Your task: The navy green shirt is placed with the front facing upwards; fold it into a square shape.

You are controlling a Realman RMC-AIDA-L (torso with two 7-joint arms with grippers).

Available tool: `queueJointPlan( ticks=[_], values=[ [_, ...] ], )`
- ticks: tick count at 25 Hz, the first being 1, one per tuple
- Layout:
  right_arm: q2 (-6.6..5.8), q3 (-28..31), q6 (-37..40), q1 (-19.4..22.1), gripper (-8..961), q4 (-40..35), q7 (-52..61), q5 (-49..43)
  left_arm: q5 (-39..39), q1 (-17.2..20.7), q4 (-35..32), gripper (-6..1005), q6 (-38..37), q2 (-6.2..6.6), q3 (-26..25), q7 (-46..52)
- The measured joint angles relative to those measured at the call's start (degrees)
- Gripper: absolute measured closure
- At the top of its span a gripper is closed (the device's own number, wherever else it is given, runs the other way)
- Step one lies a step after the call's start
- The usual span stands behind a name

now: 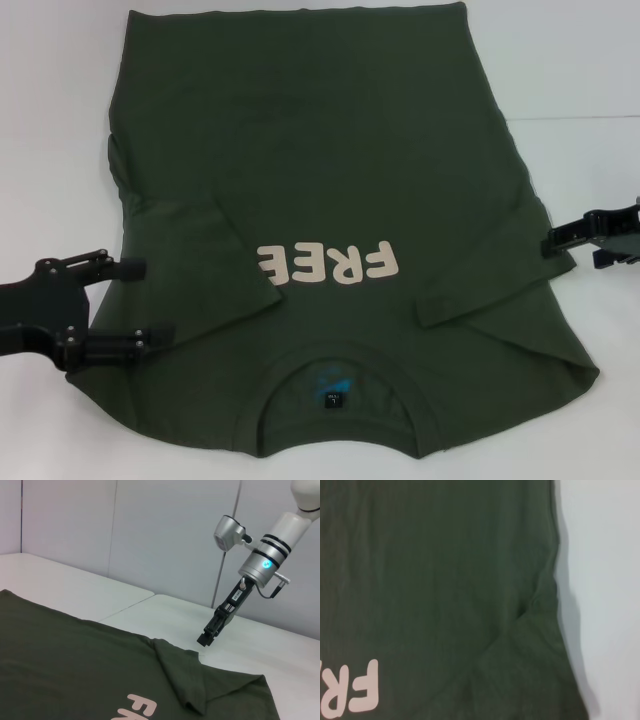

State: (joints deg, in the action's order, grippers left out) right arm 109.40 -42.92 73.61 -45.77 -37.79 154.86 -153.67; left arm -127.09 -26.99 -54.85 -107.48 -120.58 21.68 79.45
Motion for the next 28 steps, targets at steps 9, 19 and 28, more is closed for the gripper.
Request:
queueJointPlan(
  ticks=[9,19,28],
  values=[
    [0.71,-0.07,-1.03,-0.09,72,0.07,-0.73,-0.06,0.00,-0.04,0.00,62,0.08,0.09,0.04,0.00],
    [1.16,-0.05,-2.23,-0.56,76,1.26,-0.84,-0.06,0.00,-0.09,0.00,61,0.57,0.09,0.03,0.00],
    [2.13,0.06,-3.35,-1.44,79,1.50,-0.88,0.48,0.00,-0.08,0.00,61,0.61,0.09,0.03,0.00]
  ],
)
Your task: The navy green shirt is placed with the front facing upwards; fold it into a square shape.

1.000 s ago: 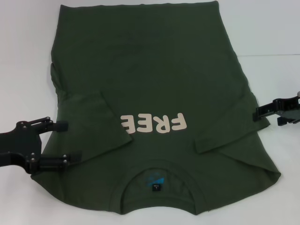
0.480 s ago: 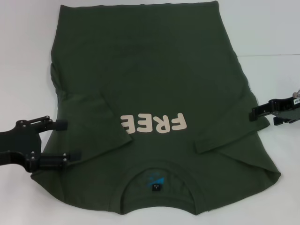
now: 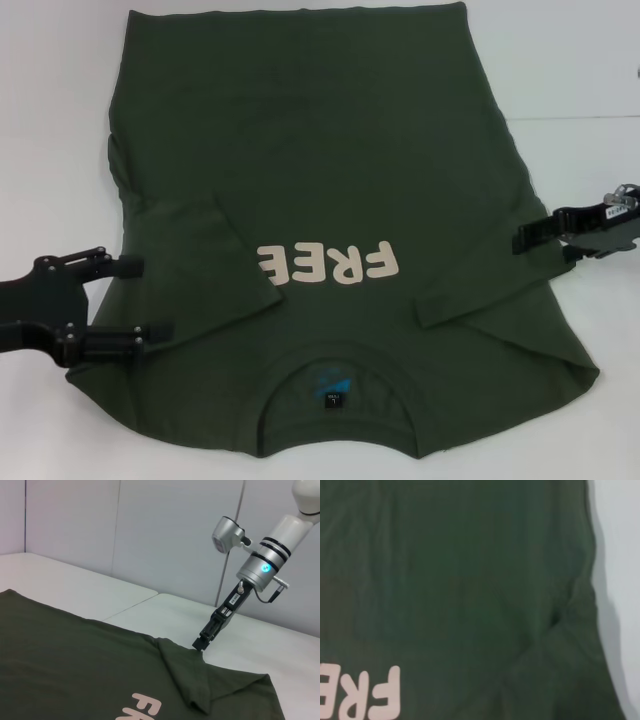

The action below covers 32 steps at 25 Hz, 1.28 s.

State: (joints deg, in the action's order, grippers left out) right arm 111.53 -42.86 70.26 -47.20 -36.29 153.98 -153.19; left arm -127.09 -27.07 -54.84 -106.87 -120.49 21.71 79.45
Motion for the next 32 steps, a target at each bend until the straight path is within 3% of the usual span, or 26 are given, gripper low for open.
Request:
queueJointPlan(
  ticks=[8,19,32],
  values=[
    [0.44,0.10,-0.80,-0.72,78,-0.01,0.53,-0.04,0.00,0.00,0.00,61,0.20,-0.09,0.00,0.06],
    [-1.57,0.00,0.69,1.19,78,-0.01,1.41,-0.51,0.00,0.17,0.00,62,0.18,-0.09,0.00,0.23],
    [-0.99,-0.12,-1.55,1.88,81,0.78,0.45,-0.87,0.00,0.00,0.10,61,0.17,-0.18,0.09,0.36]
  ],
)
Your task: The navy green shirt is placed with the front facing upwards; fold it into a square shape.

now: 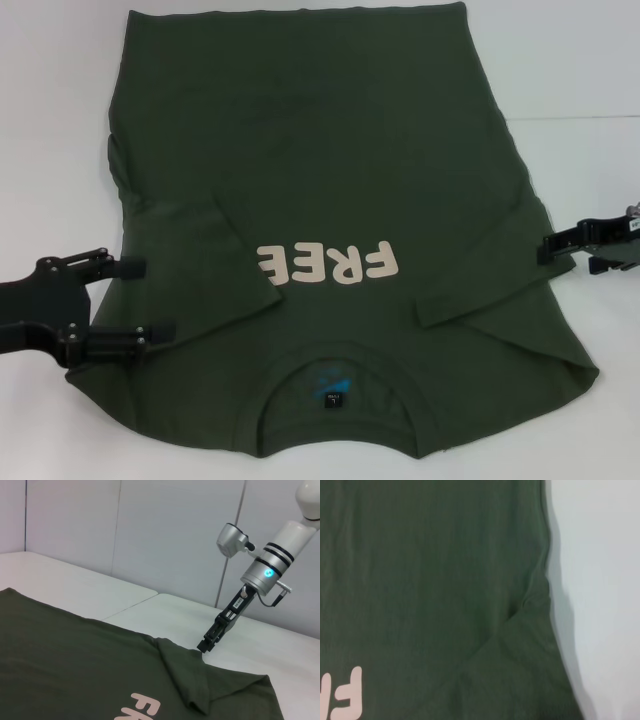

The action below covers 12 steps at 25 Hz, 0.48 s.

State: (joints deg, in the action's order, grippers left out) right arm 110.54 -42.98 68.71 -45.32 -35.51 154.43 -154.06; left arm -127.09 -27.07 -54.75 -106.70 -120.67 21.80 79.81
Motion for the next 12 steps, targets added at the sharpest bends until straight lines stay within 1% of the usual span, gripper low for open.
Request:
queueJointPlan(
  ticks=[12],
  values=[
    [0.11,0.01,-0.94,-0.46,82,1.32,-0.36,0.17,0.00,0.00,-0.01,62,0.09,0.00,0.00,-0.22]
  ],
)
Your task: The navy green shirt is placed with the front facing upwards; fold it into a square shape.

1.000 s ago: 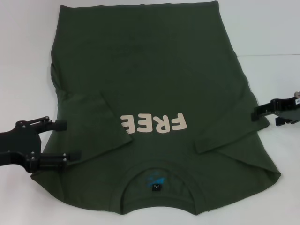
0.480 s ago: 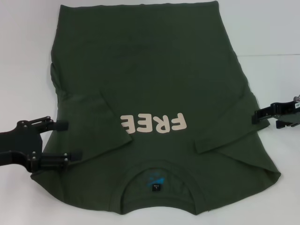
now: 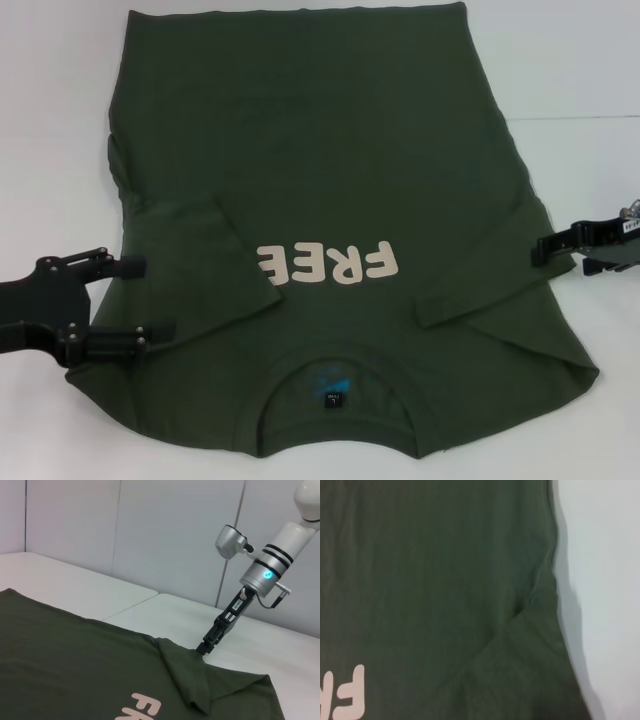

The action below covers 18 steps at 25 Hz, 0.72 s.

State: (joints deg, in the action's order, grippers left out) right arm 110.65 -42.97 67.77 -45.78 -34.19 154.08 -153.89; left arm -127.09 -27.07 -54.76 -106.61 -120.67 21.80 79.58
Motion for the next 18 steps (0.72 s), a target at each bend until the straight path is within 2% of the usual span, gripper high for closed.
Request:
queueJointPlan(
  ticks=[18],
  values=[
    [1.17,0.00,-1.68,-0.40,82,0.10,-0.01,0.17,0.00,0.00,0.00,62,0.09,0.00,0.00,-0.14]
  ],
)
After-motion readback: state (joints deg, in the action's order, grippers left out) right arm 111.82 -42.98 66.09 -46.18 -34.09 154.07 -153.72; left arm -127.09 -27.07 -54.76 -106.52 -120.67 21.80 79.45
